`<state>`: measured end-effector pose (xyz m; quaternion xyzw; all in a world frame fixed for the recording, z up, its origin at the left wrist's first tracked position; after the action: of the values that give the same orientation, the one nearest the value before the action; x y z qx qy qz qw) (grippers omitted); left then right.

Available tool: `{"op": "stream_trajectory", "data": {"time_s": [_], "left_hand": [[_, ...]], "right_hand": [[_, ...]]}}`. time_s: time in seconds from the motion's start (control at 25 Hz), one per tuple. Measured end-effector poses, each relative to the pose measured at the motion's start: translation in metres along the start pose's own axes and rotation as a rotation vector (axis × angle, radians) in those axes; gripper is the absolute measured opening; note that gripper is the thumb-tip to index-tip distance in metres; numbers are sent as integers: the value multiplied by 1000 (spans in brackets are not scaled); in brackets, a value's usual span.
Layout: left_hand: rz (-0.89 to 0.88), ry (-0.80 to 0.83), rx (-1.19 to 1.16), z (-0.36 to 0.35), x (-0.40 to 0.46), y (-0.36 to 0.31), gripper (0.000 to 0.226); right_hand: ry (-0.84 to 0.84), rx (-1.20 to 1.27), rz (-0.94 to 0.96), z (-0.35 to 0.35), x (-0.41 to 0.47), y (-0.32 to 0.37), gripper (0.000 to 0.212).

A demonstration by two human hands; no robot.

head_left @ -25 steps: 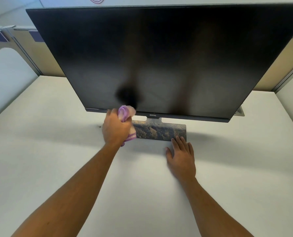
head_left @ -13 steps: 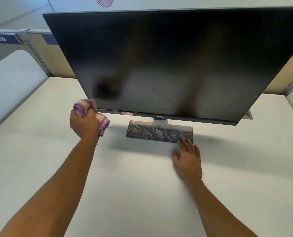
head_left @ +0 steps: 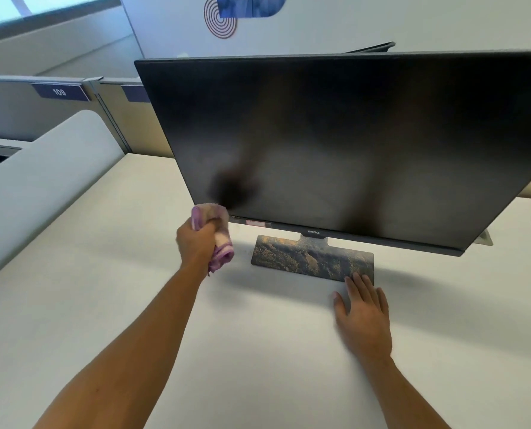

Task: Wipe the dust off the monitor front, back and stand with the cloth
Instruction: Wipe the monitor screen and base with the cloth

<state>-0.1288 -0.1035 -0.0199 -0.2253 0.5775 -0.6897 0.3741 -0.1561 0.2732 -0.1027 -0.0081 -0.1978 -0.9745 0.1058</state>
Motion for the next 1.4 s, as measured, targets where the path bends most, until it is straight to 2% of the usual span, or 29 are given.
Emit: {"op": "stream_trajectory", "data": {"time_s": [0.08,0.16,0.4,0.48,0.56,0.6,0.72,0.76,0.84,0.96,1.08,1.12,1.16,1.24,1.32,1.4], "left_hand": [[40,-154,-148,22,5,5,27],[51,-222,-125,34,10,7,31],[-38,-42,69,11,10,-7,17],[-94,68,222,2,9,-6,20],[-120,144,230,-5,5,-6,24],[-130,97,192,-2,4,-8,21],[-99,-217,125,22,1,-13,17],[-83,-208,136,21,1,-13,16],[-79,-65,152,4,1,-10,10],[-89,67,138,-20,-10,-6,16],[-53,358,166,-46,-22,2,22],[-19,386,93,-46,-22,5,21],[12,327,-33,-37,-21,6,18],[21,55,-190,-6,-13,6,18],[-2,-117,-67,14,-9,4,31],[-39,-115,56,8,-8,-2,27]], "right_hand": [[-8,-1,-8,0,0,0,47],[-6,-5,-10,-1,0,0,47],[-7,-2,0,-1,0,0,48],[-6,-5,2,0,0,1,48],[-4,-4,2,1,0,2,48],[-3,-1,2,1,0,2,47],[8,-3,-4,1,0,0,48],[8,-3,-6,1,0,0,48],[4,-2,-2,0,0,0,48],[5,-5,-6,-1,2,-1,47],[5,-5,-3,-2,2,-2,48],[4,-3,-1,-2,2,-2,48],[2,-2,3,-2,2,-2,48],[-9,-5,3,-3,2,-3,47],[-9,-16,5,-6,2,-3,48],[-15,-26,7,-7,3,-4,51]]}}
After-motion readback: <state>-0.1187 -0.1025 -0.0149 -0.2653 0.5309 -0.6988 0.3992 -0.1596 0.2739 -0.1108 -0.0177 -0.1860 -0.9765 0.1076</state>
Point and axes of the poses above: each hand's wrist, its own x-axis towards the middle knuckle, its own z-axis out of the back of the hand, y = z × x, the point moved 7 cm from there along x, towards the middle knuckle, and after that the axes turned 7 degrees about y, right-handed, at the moved point
